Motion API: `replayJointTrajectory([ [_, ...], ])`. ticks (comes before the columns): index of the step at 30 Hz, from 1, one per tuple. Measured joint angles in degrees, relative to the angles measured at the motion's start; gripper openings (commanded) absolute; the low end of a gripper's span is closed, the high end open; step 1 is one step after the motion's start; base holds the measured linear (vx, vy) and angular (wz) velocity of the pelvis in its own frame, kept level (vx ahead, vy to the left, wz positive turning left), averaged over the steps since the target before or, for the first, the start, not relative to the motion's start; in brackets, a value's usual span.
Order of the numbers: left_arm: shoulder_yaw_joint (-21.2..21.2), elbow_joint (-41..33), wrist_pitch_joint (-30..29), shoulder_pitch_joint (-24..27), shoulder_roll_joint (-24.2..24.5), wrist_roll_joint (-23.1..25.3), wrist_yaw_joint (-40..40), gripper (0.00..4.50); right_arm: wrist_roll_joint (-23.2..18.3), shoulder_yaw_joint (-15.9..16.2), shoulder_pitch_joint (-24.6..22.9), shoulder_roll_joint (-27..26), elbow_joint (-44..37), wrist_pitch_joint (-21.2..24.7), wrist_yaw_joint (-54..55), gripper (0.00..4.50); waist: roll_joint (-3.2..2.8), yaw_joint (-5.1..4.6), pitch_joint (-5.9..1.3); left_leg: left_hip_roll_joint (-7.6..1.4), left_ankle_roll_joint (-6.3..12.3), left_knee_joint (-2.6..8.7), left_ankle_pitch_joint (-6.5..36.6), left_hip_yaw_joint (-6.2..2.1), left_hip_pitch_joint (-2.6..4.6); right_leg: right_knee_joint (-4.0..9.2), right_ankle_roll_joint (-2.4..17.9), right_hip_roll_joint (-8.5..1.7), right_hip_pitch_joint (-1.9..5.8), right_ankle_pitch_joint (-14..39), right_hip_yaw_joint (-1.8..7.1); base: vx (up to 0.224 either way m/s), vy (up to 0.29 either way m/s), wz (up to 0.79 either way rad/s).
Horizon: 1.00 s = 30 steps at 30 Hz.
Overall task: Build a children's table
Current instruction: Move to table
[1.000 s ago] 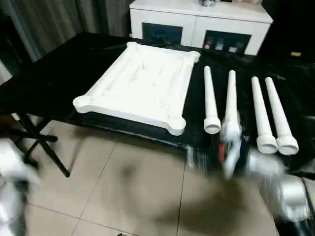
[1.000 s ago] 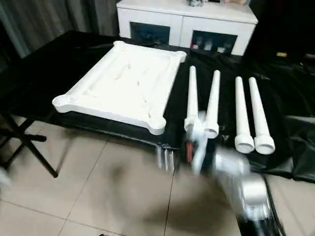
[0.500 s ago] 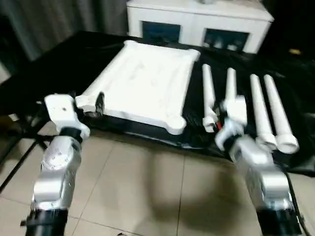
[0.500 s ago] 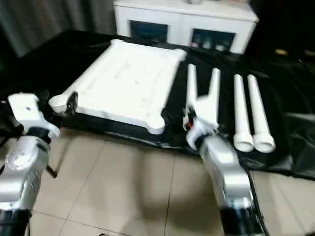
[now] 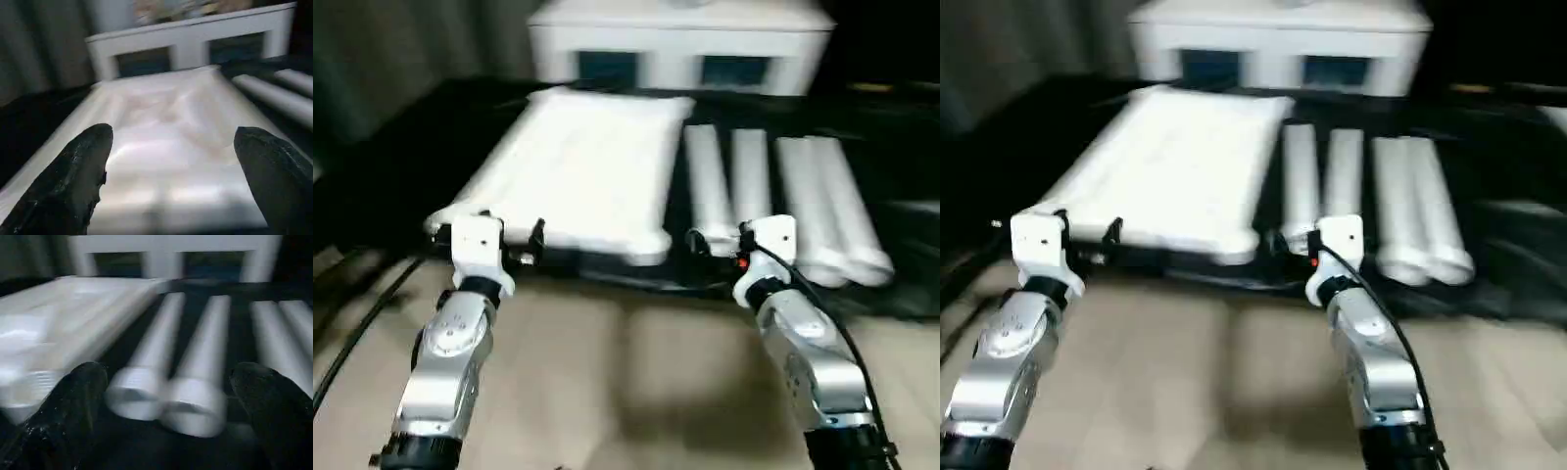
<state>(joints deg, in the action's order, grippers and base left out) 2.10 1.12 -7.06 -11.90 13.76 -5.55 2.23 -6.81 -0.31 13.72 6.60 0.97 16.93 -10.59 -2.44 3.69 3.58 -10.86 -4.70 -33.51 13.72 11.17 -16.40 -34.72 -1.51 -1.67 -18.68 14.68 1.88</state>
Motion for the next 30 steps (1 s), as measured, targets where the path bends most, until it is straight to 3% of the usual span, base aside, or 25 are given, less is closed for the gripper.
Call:
replayJointTrajectory([
  [2,-0.89,-0.21,-0.09,-1.11,-0.87,0.65,-0.05,4.45,0.56,-0.51,0.24,0.36,1.3,-0.77,0.1,4.5,0.26,-1.66,-0.28,0.66,0.04,0.0,0.38,-1.78,-0.26,0.98,0.07,0.18,0.19,-0.91,-0.66,0.073,0.019,-0.3],
  [4,-1.88,-0.46,-0.48,-1.1,-1.28,0.97,-0.07,4.45,0.81,-0.9,1.07,0.7,2.62,-1.16,0.03,4.5,0.16,-2.75,-0.38,0.84,0.3,0.08,0.88,-2.72,-0.29,1.7,0.36,0.36,0.55,-1.25,-1.08,0.09,-0.004,-0.06],
  [6,-1.8,-1.41,-0.99,-0.47,-1.25,1.37,-0.27,4.45,0.78,-0.45,2.21,0.52,2.76,-1.16,-0.66,4.5,0.18,-2.78,-0.42,0.89,0.72,0.28,1.28,-2.96,-0.23,1.84,0.85,0.41,0.85,-0.7,-1.25,0.127,-0.011,0.09],
  [9,-1.46,-2.81,-1.47,1.0,-1.22,1.57,-0.5,4.45,0.33,0.72,2.85,0.13,2.74,-1.15,-2.0,4.5,0.07,-1.74,-0.66,1.01,0.87,0.62,2.28,-3.32,0.38,2.45,1.06,0.47,1.88,0.38,-1.39,0.159,0.009,0.11],
  [11,-0.2,-3.99,-1.84,2.4,-0.73,1.93,-0.69,4.45,0.31,2.33,2.95,-0.32,2.73,-1.22,-3.15,4.5,0.32,-1.77,-0.88,1.29,1.05,0.85,2.84,-3.99,1.18,1.25,2.43,0.11,1.53,1.66,-2.27,0.215,-0.033,0.09],
  [12,0.59,-4.6,-2.17,3.48,-0.4,1.96,-0.83,4.45,0.31,3.31,3.02,-0.67,2.74,-1.26,-3.74,4.5,0.77,-2.07,-1.15,2.09,1.25,0.86,3.56,-4.58,1.84,-1.98,3.54,-1.21,0.12,2.62,-3.18,0.211,-0.043,0.09],
  [13,1.42,-4.76,-2.44,3.99,-0.24,1.98,-1.09,4.45,0.34,3.74,3.03,-1.02,2.74,-1.37,-3.93,4.5,1.34,-2.23,-1.38,2.83,1.32,0.64,4.32,-5.14,2.34,-4.31,3.51,-2.17,-1.13,3.24,-3.67,0.127,-0.047,-0.04],
  [14,1.76,-4.84,-2.62,4.1,-0.03,1.99,-1.25,4.45,0.36,3.95,3.02,-1.04,2.73,-1.43,-4.06,4.5,1.9,-2.33,-1.46,3.56,1.76,0.27,4.91,-5.54,2.58,-4.42,3.03,-2.8,-1.52,3.6,-3.76,0.123,-0.032,0.03],
  [15,1.57,-4.96,-2.82,3.87,-0.56,2.01,-1.31,4.45,0.48,3.51,2.27,-0.25,2.75,-1.62,-4.19,4.5,2.65,-2.13,-1.36,4.57,5.48,-2.73,7.13,-5.74,1.88,-4.63,0.62,-2.46,-0.18,5.54,-2.2,0.123,-0.032,0.03],
  [16,0.02,-5.06,-2.89,3.52,-1.6,1.97,-1.2,4.45,0.54,2.77,1.37,0.55,3.07,-1.63,-4.16,4.5,2.48,-1.57,-1.26,4.61,9.15,-6.85,7.24,-5.87,0.37,-3.83,0.82,-1.49,1.38,5.93,-0.62,0.166,0.063,0.35],
  [17,-1.16,-5.28,-2.96,3.59,-2.03,1.97,-1.11,4.45,0.62,1.51,1.17,1.04,4.05,-1.56,-3.82,4.5,2.45,-0.9,-1.19,5.1,9.52,-10.82,7.08,-6.01,-1.67,-2.42,0.81,-1.0,3.02,5.95,0.53,0.175,0.087,0.29],
  [18,-1.3,-5.59,-3.12,3.63,-1.79,1.99,-1.05,4.45,0.58,0.78,1.26,0.83,4.13,-1.57,-3.54,4.5,2.11,0.26,-1.3,5.54,7.97,-12.05,6.32,-6.0,-4.33,-0.37,0.81,-0.32,4.77,5.72,0.93,0.175,0.087,0.29],
  [19,-1.05,-6.06,-3.19,3.47,-1.16,2.0,-1.0,4.45,0.53,0.86,1.57,0.47,3.98,-1.58,-3.55,4.5,1.37,1.26,-1.47,4.92,6.6,-9.87,5.43,-6.28,-5.95,0.69,0.76,0.59,5.87,5.62,0.73,0.062,0.051,0.09],
  [20,-0.45,-6.73,-3.19,3.36,-0.72,2.05,-0.87,4.45,0.5,1.14,2.11,-0.01,3.74,-1.6,-3.56,4.5,-0.24,1.62,-1.79,3.69,5.65,-4.92,3.85,-6.69,-6.55,0.39,0.66,1.9,6.49,5.92,-0.76,0.0,0.0,0.0],
  [21,1.01,-7.0,-3.29,4.13,0.23,2.23,-0.71,4.45,0.46,2.44,3.36,-1.53,3.97,-1.7,-3.55,4.5,-1.45,1.5,-1.6,3.28,3.59,-6.25,1.35,-7.77,-6.53,-3.87,0.94,1.69,5.31,7.78,-3.88,0.0,0.0,0.0],
  [22,2.15,-6.27,-3.79,4.25,1.0,2.54,-0.7,4.45,0.36,4.35,3.26,-2.65,3.67,-1.89,-3.78,4.5,-0.87,1.06,-1.77,4.12,4.33,-6.76,2.42,-7.94,-6.07,-9.28,0.99,0.54,3.14,8.29,-4.7,0.108,0.006,-0.17],
  [23,2.32,-5.97,-4.12,4.25,0.84,2.75,-0.65,4.45,0.34,5.22,2.86,-2.69,3.65,-1.95,-3.83,4.5,-0.8,0.84,-1.87,4.51,4.57,-6.69,2.9,-7.93,-5.36,-11.79,0.7,0.33,1.05,8.25,-4.94,0.174,0.018,-0.02],
  [24,2.12,-6.22,-4.15,4.23,0.24,2.89,-0.52,4.45,0.38,5.18,2.38,-2.21,3.69,-1.96,-3.73,4.5,-0.71,0.72,-1.88,4.87,4.61,-6.15,3.34,-7.54,-4.34,-12.43,-0.33,0.24,-1.95,7.74,-5.16,0.174,0.018,-0.02],
  [25,1.8,-6.29,-4.15,4.22,0.21,2.91,-0.35,4.45,0.39,5.05,2.14,-1.7,3.72,-1.96,-3.69,4.5,-0.46,0.3,-1.87,5.41,4.67,-5.55,3.44,-7.26,-3.56,-11.91,-1.07,0.04,-4.07,7.17,-5.16,0.134,0.034,0.04],
  [26,1.49,-6.35,-4.17,4.22,0.22,2.89,-0.07,4.45,0.39,4.72,1.95,-1.51,3.72,-1.96,-3.68,4.5,0.02,-0.09,-1.68,5.68,4.55,-4.86,3.7,-6.36,-2.52,-10.9,-1.1,-0.21,-5.79,6.29,-5.03,0.135,-0.035,0.04],
  [27,1.42,-6.45,-4.17,4.12,0.34,2.87,0.07,4.45,0.37,4.17,1.84,-1.46,3.71,-1.98,-3.69,4.5,1.31,-0.55,-1.27,6.44,4.32,-3.93,3.87,-5.0,-1.02,-7.31,0.07,-1.12,-6.43,4.26,-4.67,0.135,-0.035,0.04],
  [28,1.25,-6.46,-4.24,3.87,0.31,2.8,0.23,4.45,0.38,3.6,1.66,-1.3,3.71,-2.01,-3.69,4.5,2.76,-0.75,-0.94,6.85,4.11,-3.59,4.19,-3.36,-0.11,-5.14,1.94,-1.87,-5.96,0.29,-3.61,0.14,-0.106,0.13],
  [29,0.59,-6.39,-4.34,3.58,-0.2,2.71,0.46,4.45,0.39,2.83,1.33,-0.99,3.79,-2.01,-3.68,4.5,3.13,-0.8,-0.81,6.8,5.67,-4.48,5.21,-2.79,0.46,-5.06,2.7,-1.21,-5.11,-1.32,-2.6,0.154,-0.121,0.19],
  [30,-0.52,-6.52,-4.32,3.46,-0.69,2.55,1.03,4.45,0.42,1.65,1.21,-0.24,4.03,-1.99,-3.57,4.5,2.43,-0.24,-0.82,6.74,7.65,-6.87,6.32,-3.87,0.26,-4.5,3.16,-0.44,-4.01,-0.83,-2.49,0.154,-0.121,0.19],
])
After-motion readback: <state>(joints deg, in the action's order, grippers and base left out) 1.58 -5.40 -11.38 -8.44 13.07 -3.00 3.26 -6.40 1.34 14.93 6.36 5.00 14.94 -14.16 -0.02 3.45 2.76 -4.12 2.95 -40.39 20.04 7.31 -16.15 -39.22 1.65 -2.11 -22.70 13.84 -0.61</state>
